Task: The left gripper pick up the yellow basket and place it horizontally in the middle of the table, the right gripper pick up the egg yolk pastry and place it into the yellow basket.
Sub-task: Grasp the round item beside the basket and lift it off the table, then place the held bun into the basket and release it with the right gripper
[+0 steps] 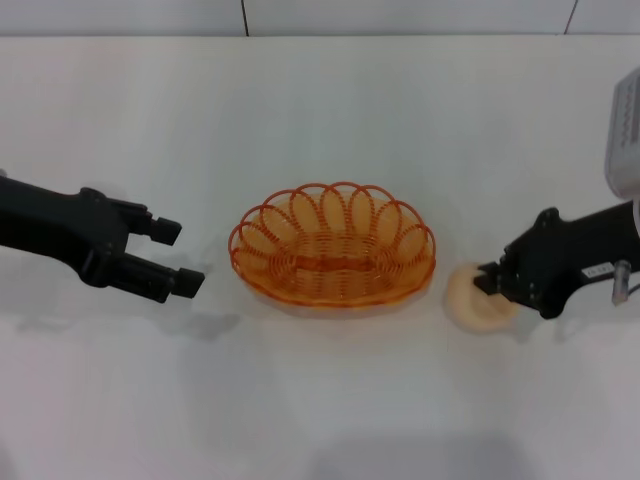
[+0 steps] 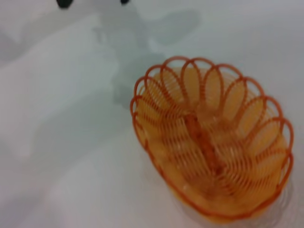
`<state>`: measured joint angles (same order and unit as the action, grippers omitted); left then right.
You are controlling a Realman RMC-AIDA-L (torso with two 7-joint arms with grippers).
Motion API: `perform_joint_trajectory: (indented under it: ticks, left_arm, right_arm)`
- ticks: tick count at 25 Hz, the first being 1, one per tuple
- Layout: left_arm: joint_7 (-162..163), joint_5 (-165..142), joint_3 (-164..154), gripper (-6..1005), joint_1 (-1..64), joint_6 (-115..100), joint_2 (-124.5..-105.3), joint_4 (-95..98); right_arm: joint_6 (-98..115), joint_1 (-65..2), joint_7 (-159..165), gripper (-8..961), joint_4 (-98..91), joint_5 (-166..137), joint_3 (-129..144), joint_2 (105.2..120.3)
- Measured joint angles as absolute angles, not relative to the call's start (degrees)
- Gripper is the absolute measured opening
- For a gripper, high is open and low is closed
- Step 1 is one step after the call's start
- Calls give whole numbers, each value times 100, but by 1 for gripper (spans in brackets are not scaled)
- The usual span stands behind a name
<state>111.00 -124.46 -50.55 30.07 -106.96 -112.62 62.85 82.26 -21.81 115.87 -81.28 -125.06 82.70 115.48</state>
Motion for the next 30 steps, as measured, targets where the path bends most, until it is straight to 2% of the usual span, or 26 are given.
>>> perform_joint_trajectory:
  ticks: [10, 30]
  left_arm:
    - [10945, -12696, -5048, 885, 2949, -10574, -11310, 6235]
    - [10926, -12643, -5072, 885, 3050, -10532, -11351, 6214]
  right_arm:
    - [8242, -2277, 11766, 31, -8561, -12387, 8274, 11549]
    - [7175, -3158, 11980, 38, -7938, -12261, 9208, 11593]
